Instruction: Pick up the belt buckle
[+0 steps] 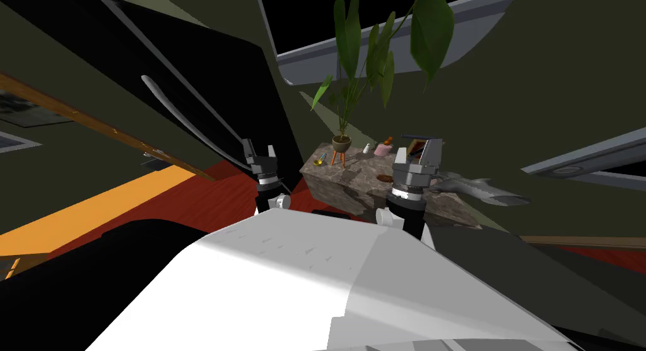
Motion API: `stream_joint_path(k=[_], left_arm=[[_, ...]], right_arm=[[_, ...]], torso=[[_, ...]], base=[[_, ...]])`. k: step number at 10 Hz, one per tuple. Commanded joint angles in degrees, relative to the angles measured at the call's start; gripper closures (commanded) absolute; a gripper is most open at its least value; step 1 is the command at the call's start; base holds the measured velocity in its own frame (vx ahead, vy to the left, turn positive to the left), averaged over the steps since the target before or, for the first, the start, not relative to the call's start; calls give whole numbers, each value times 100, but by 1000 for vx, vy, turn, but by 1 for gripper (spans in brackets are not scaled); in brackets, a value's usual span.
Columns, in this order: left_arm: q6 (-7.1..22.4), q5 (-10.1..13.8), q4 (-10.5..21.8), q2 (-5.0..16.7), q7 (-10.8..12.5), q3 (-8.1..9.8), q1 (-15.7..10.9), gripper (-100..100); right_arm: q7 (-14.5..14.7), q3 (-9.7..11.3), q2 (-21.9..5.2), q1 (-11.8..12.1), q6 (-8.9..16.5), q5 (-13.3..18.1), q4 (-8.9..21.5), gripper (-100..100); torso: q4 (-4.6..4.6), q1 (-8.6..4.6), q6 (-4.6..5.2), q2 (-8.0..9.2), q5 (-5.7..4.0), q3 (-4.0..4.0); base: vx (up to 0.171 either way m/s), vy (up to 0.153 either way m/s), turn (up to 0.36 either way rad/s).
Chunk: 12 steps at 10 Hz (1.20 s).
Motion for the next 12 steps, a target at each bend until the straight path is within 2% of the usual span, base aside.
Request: stream_joint_path(k=[1, 4, 8, 9, 12], left_arm=[[0, 0, 0, 0, 0, 0, 0, 0], [0, 0, 0, -1, 0, -1, 0, 0], [0, 0, 0, -1, 0, -1, 0, 0], [0, 0, 0, -1, 0, -1, 0, 0], [0, 0, 0, -1, 0, -1, 0, 0]], right_arm=[[30, -16, -158, -21, -26, 38, 46, -100], [140, -68, -578, -97, -129, 193, 234, -100], [357, -138, -1286, -237, -357, 545, 662, -100], [357, -138, -1337, -237, -357, 545, 662, -100], [538, -169, -1935, -354, -567, 887, 1095, -100]], torso=[[0, 0, 0, 0, 0, 0], [0, 26, -2, -2, 6, -1], [-2, 40, -2, -6, 9, -4], [-1, 41, -2, -3, 10, -2], [0, 28, -1, -1, 7, -1]], base=[[1, 26, 78], [5, 73, 141], [14, 101, 225], [-2, 73, 72], [15, 82, 239]])
